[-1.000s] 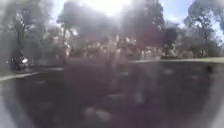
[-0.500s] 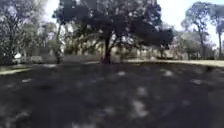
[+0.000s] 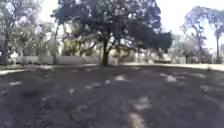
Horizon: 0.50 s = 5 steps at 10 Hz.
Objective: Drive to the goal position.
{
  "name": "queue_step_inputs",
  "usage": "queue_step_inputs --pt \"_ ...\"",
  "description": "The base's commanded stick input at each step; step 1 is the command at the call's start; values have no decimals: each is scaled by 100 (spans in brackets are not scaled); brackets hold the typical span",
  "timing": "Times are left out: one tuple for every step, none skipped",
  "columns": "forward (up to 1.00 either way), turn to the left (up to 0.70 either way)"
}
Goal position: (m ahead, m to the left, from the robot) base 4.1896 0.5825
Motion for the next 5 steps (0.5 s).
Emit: queue_step_inputs --pt "70 0" --pt "70 0" --pt "70 0" --pt "70 0" --pt "70 0"
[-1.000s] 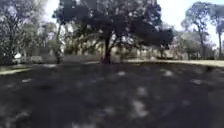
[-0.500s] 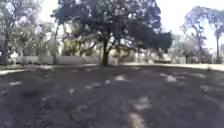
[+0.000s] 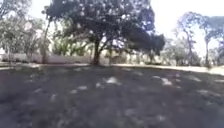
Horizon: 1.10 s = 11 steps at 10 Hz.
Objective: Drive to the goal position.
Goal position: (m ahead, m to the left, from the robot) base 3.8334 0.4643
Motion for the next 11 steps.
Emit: queue_step_inputs --pt "70 0" --pt "70 0" --pt "70 0" --pt "70 0" --pt "70 0" --pt "70 0" --pt "70 0" --pt "70 0" --pt "70 0" --pt "70 0" --pt "70 0"
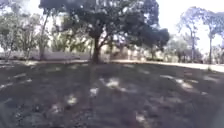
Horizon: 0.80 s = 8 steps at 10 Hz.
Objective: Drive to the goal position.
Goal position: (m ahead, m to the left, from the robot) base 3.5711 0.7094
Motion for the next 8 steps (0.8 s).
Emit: queue_step_inputs --pt "70 0" --pt "70 0" --pt "70 0" --pt "70 0" --pt "70 0" --pt "70 0" --pt "70 0" --pt "70 0"
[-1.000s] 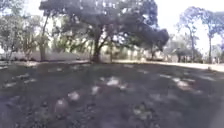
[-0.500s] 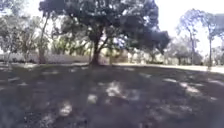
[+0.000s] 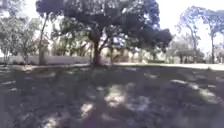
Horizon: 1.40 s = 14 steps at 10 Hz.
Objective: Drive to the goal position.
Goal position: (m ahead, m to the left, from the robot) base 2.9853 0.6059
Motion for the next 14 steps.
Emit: queue_step_inputs --pt "70 0" --pt "70 0" --pt "70 0" --pt "70 0" --pt "70 0" --pt "70 0" --pt "70 0" --pt "70 0" --pt "70 0" --pt "70 0" --pt "70 0" --pt "70 0" --pt "70 0" --pt "70 0"
